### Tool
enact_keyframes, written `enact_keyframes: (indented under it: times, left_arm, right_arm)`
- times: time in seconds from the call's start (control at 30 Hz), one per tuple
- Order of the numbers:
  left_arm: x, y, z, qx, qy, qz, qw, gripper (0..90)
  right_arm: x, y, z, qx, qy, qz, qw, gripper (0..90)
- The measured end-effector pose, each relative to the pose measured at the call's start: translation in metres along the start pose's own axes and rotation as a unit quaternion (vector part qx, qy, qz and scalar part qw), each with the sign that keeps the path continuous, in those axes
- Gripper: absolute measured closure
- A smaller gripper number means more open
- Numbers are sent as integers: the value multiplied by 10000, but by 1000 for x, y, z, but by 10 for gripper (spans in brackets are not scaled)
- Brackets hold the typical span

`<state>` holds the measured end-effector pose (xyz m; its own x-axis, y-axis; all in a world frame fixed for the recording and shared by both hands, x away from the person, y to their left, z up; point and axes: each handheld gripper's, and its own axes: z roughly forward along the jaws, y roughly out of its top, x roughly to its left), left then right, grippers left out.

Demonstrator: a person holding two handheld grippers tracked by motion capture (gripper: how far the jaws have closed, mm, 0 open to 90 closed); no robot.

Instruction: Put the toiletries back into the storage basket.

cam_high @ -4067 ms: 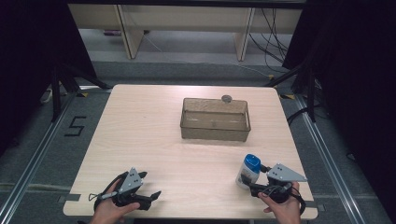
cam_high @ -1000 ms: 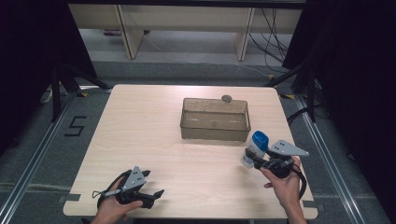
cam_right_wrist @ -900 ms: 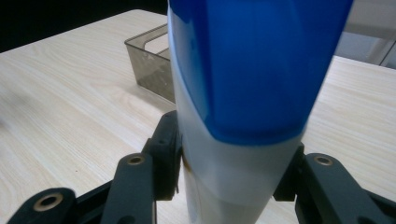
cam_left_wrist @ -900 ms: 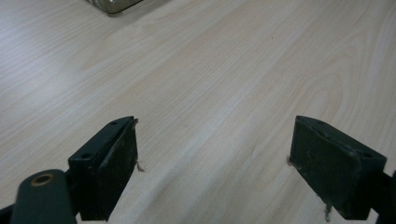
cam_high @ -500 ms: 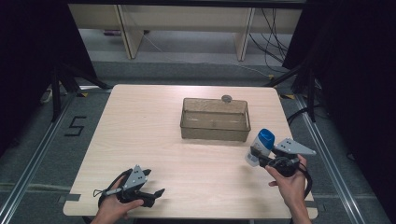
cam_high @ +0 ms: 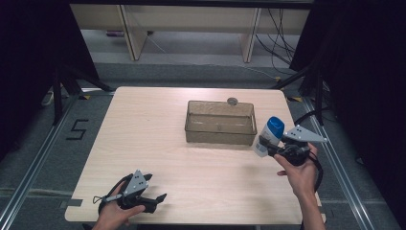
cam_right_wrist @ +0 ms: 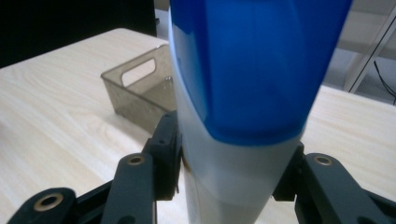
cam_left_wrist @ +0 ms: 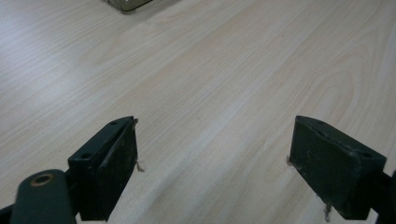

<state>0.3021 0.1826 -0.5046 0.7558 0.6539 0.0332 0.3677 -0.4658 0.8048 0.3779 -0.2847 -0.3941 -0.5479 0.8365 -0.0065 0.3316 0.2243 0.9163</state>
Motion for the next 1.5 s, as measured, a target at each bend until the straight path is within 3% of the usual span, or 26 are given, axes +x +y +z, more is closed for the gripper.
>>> enact_keyframes:
  times: [0.03,0.17,0.27,0.3,0.33,0.37,0.57,0.63,0.67,0.7,0.73,0.77,0.8,0.83,1.0,1.03,1.07,1.1,1.2,1.27,1.3,1.33,1.43,1.47,1.5]
  left_arm:
    - [-1,-1,0,-18,-9,-29,10000,147]
    - [0,-2,-2,16,65,26,10000,147]
    - [1,-1,-2,38,30,42,10000,147]
    - [1,-1,-2,26,35,34,10000,147]
    - [-2,-1,0,-95,-14,-113,9999,147]
    - [-2,-1,0,-64,-48,-91,9999,147]
    - [-2,-1,1,-89,-25,-89,9999,147]
    - [-2,-1,1,-93,-21,-90,9999,147]
    - [-2,-1,1,-93,-24,-91,9999,147]
    - [-2,-1,0,-89,-34,-91,9999,147]
    - [-1,-1,0,-45,103,0,9999,148]
    - [-2,-1,-1,-146,13,-114,9998,148]
    - [-2,0,-2,-158,54,-128,9998,148]
    - [-1,-1,-2,-137,57,-149,9998,147]
    - [0,-1,-1,-72,38,-58,10000,148]
    - [-1,-1,0,-116,28,-108,9999,147]
    - [-1,-1,0,-116,28,-108,9999,147]
    - [0,-1,-2,-6,75,27,10000,147]
    - [1,-1,-2,21,49,30,10000,147]
    - [1,-1,-1,-14,95,21,10000,147]
    - [-2,-1,0,-130,56,-131,9998,148]
    - [0,-1,-1,-39,88,-23,10000,147]
    - [-2,-1,0,-141,51,-147,9998,147]
    - [-2,-1,0,-131,45,-143,9998,147]
    - [-1,-1,-1,-97,59,-104,9999,147]
  right_arm:
    - [-2,5,5,-31,-16,83,10000,559]
    - [-8,10,11,24,-37,-7,10000,559]
    - [-10,12,18,51,-88,68,9999,559]
    - [-12,14,19,133,-75,-74,9999,559]
    - [-13,14,21,108,-119,-98,9998,559]
    - [-14,15,23,124,-101,-114,9998,560]
    - [-19,25,31,159,-67,106,9998,560]
    - [-19,28,31,156,-115,142,9997,560]
    - [-22,31,32,123,-126,25,9998,560]
    - [-22,34,33,158,-111,101,9998,560]
    - [-23,36,34,120,-120,42,9998,560]
    - [-23,38,36,98,-169,55,9998,560]
    - [-24,40,38,129,-110,103,9998,560]
    - [-28,44,42,155,-156,-5,9998,560]
    - [-28,48,49,203,-171,239,9994,560]
    - [-32,50,54,164,-195,36,9997,560]
    - [-32,50,54,164,-195,36,9997,560]
    - [-31,50,56,209,-179,182,9995,560]
    - [-33,52,65,229,-170,221,9993,560]
    - [-34,53,69,228,-147,204,9994,560]
    - [-34,53,70,309,-165,246,9991,560]
    - [-36,53,74,256,-117,184,9994,560]
    - [-37,53,79,234,-183,214,9993,560]
    - [-37,53,81,296,-173,271,9990,560]
    - [-39,53,84,252,-203,183,9993,560]
